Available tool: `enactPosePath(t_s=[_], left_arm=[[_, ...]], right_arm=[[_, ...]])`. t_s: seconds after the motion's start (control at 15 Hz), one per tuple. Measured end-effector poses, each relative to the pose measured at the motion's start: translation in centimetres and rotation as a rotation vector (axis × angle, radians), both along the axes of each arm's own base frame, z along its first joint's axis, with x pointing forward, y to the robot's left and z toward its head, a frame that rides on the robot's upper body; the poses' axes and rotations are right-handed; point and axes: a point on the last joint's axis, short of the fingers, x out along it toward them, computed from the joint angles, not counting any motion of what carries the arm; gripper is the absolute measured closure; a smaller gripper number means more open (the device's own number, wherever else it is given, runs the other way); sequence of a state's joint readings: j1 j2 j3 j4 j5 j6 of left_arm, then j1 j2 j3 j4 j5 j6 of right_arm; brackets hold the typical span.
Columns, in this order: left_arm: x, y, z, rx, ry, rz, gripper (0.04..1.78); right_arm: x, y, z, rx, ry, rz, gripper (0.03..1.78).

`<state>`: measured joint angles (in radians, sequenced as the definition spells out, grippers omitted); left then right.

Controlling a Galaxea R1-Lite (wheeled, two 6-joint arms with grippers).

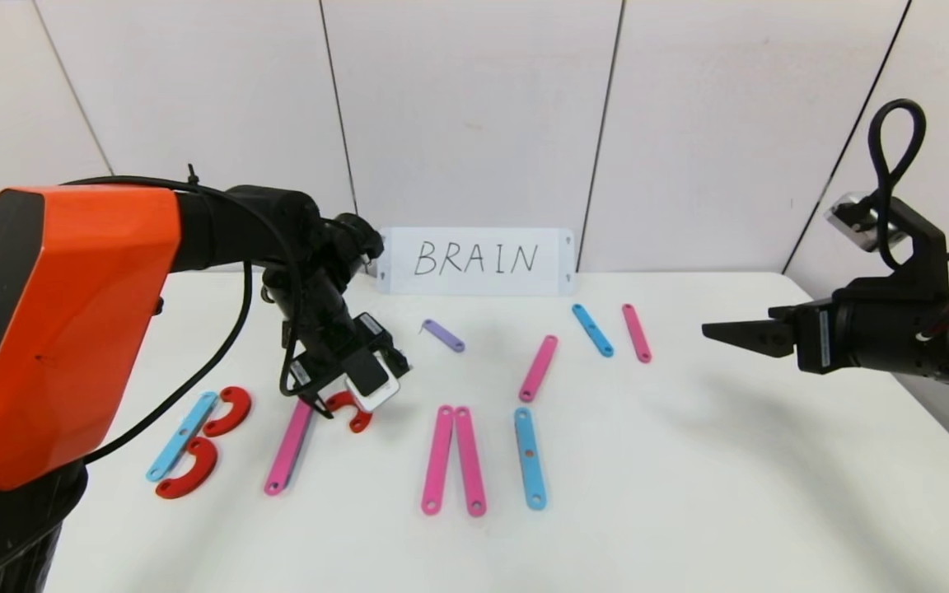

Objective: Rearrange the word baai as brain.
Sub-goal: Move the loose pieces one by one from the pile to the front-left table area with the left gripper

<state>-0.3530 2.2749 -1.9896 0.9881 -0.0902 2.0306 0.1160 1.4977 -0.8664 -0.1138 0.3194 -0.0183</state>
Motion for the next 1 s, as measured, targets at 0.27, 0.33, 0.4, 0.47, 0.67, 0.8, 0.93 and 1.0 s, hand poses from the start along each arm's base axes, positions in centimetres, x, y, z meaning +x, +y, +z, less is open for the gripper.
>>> enactPosePath(t_s=[0.27, 0.33, 0.4, 0.47, 0.67, 0.8, 0.93, 1.0], left_arm=[[-0.8, -0.2, 0.9, -0.069, 0.039, 0.135, 0.08], [-1.1, -0.3, 1.1, -0.085, 0.059, 0.194, 0.08], [-1.4, -0.5, 1.3, -0.097, 0.081, 0.251, 0.08], [-1.7, -0.7, 1.5, -0.109, 0.099, 0.313, 0.08], [-2.5, -1.5, 2.1, -0.157, 0.141, 0.554, 0.08], [-3.0, -1.9, 2.5, -0.19, 0.167, 0.747, 0.08], [-3.5, -2.3, 2.9, -0.244, 0.201, 0.958, 0.08], [-3.6, -2.4, 3.1, -0.272, 0.219, 1.061, 0.08]], right_arm=[[-0.2, -0.1, 0.2, 0.003, -0.008, 0.0, 0.08], [-0.2, -0.1, 0.3, 0.004, -0.011, -0.001, 0.08], [-0.4, -0.1, 0.4, 0.005, -0.015, -0.001, 0.08], [-0.5, -0.1, 0.5, 0.006, -0.018, -0.001, 0.08], [-0.7, -0.3, 0.8, 0.009, -0.031, -0.007, 0.08], [-1.0, -0.3, 1.1, 0.01, -0.037, -0.008, 0.08], [-1.1, -0.3, 1.1, 0.011, -0.045, -0.007, 0.08], [-1.2, -0.3, 1.2, 0.011, -0.046, -0.006, 0.08]])
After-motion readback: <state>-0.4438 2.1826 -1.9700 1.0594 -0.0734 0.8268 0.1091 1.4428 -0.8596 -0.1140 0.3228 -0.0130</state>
